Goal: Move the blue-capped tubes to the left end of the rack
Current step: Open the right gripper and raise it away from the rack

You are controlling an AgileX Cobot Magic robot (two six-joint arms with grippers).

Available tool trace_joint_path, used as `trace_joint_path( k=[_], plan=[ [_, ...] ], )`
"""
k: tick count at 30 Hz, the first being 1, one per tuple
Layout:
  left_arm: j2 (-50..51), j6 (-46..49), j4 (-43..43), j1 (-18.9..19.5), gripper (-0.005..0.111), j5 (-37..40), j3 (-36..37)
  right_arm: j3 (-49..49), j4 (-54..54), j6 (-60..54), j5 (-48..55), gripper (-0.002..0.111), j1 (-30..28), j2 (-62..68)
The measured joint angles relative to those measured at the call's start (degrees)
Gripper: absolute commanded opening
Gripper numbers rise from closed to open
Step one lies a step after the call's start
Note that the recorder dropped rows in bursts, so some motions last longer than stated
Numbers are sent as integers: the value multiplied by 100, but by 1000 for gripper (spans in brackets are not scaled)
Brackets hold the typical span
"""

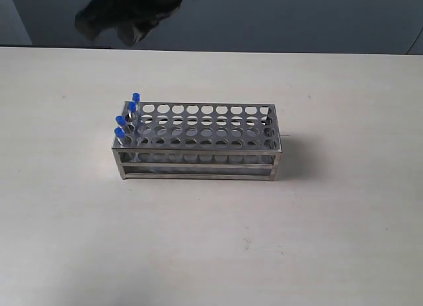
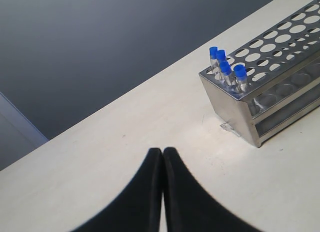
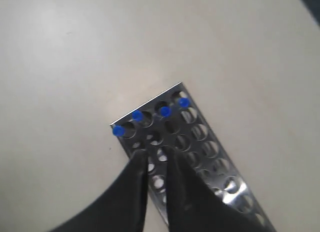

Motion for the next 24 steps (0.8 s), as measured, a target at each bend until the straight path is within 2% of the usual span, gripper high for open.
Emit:
trace_joint_path(
  k=[6, 11, 18, 24],
  plan=[
    [0, 0, 0, 0, 1, 0, 0, 24, -474, 322, 0, -1, 0, -1102],
    [0, 0, 0, 0, 1, 0, 0, 567, -784, 587, -23, -1, 0, -2110],
    [0, 0, 0, 0, 1, 0, 0, 2374, -1439, 1099, -1, -1, 0, -3447],
    [0, 0, 0, 0, 1, 0, 0, 3705, -1456, 2156, 56, -1, 0, -4270]
  ],
)
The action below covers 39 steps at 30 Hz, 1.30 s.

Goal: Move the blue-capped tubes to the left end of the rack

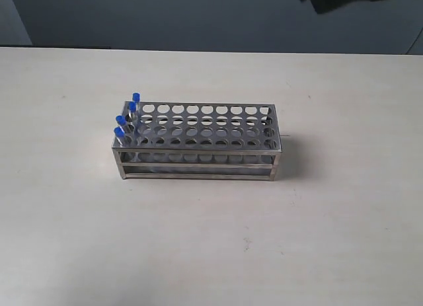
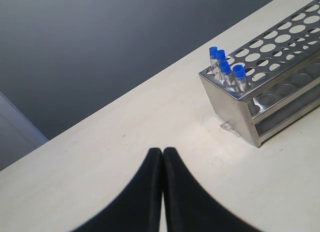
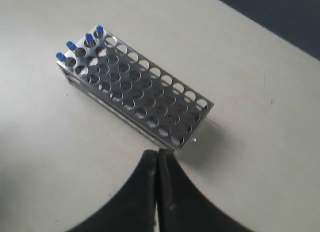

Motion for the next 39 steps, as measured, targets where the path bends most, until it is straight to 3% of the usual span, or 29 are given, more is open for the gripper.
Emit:
trace_joint_path(
  k=[19, 24, 29, 34, 39],
  plan=[
    [0, 0, 0, 0, 1, 0, 0, 664, -479, 1034, -236, -1, -194, -967],
    [0, 0, 0, 0, 1, 0, 0, 2274, -327, 1038, -2172, -1, -1490, -1800],
    [0, 0, 0, 0, 1, 0, 0, 4324, 550, 437, -4467, -1, -3044, -3041],
    [0, 0, 0, 0, 1, 0, 0, 5822, 1087, -292, -4934, -1, -4446, -4618],
    [0, 0, 0, 0, 1, 0, 0, 6839, 1185, -759, -4909, -1, -5423, -5868]
  ],
)
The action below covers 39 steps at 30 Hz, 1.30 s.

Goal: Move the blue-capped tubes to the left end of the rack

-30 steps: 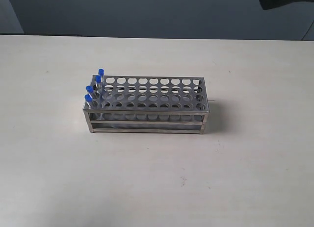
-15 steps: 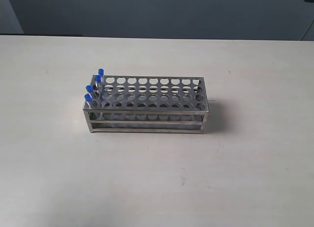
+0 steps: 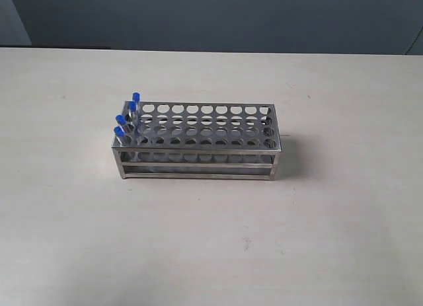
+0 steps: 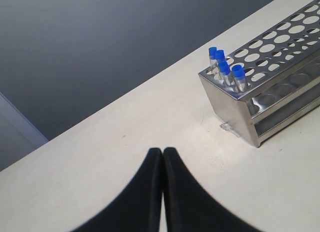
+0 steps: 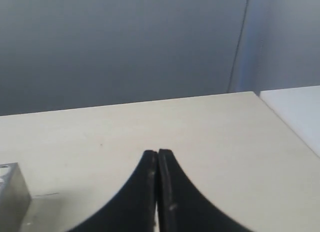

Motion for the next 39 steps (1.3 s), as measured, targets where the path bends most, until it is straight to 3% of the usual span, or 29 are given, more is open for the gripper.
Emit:
trace_joint_path(
  k=[6, 14, 39],
  plan=[
    [0, 0, 0, 0, 1, 0, 0, 868, 30, -228, 0, -1, -404, -1055],
    [0, 0, 0, 0, 1, 0, 0, 1483, 282, -228, -268, -1, -456, -1120],
    [0, 0, 0, 0, 1, 0, 0, 1529, 316, -228, -234, -1, -456, -1120]
  ],
)
